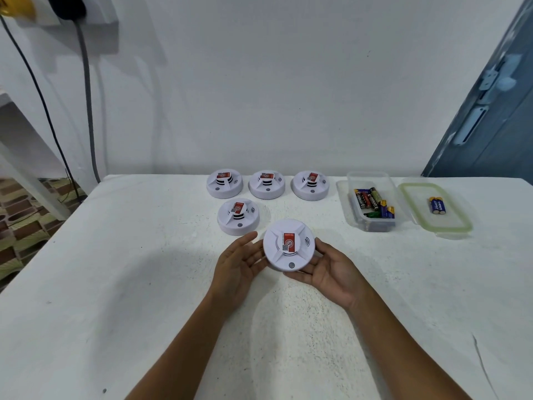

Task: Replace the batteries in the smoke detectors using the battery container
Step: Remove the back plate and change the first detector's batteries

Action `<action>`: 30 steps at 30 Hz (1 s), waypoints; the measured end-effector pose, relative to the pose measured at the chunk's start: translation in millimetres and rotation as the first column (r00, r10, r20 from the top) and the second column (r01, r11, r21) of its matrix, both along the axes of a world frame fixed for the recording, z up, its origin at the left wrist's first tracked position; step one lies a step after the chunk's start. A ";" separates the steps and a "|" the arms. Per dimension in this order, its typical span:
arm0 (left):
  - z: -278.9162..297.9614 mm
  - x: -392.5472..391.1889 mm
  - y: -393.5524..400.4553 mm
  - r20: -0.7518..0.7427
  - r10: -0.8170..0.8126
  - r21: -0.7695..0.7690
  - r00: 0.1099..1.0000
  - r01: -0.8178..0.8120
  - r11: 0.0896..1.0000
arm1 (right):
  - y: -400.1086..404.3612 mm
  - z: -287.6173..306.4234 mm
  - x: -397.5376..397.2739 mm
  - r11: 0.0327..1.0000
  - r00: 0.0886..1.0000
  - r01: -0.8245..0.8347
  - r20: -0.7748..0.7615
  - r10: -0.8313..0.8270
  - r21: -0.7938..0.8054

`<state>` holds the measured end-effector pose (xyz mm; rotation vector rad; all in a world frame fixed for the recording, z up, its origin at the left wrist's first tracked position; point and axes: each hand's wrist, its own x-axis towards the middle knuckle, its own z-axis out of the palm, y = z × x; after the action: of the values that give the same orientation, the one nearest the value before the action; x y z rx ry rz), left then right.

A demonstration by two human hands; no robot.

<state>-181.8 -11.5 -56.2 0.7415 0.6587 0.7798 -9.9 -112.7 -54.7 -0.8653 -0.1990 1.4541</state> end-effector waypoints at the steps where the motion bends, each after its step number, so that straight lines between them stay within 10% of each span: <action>1: 0.2 0.1 -0.1 -0.003 0.000 0.001 1.000 0.000 1.000 | -0.1 0.0 0.3 1.000 1.000 -0.001 0.002 0.001 0.001; 26: 3.9 2.5 -4.6 -0.151 -0.020 0.147 0.988 0.043 0.988 | -2.5 0.3 -3.1 0.995 0.996 0.089 -0.020 -0.090 -0.039; 30: 8.4 4.6 -3.3 -0.183 0.007 0.124 0.983 0.016 0.992 | -2.1 7.4 -10.0 0.974 0.939 0.226 0.267 -0.216 -0.007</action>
<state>-177.2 -14.8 -47.8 0.9364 0.7782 0.7592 -19.9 -114.8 -47.2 -1.0782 -0.2662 1.1336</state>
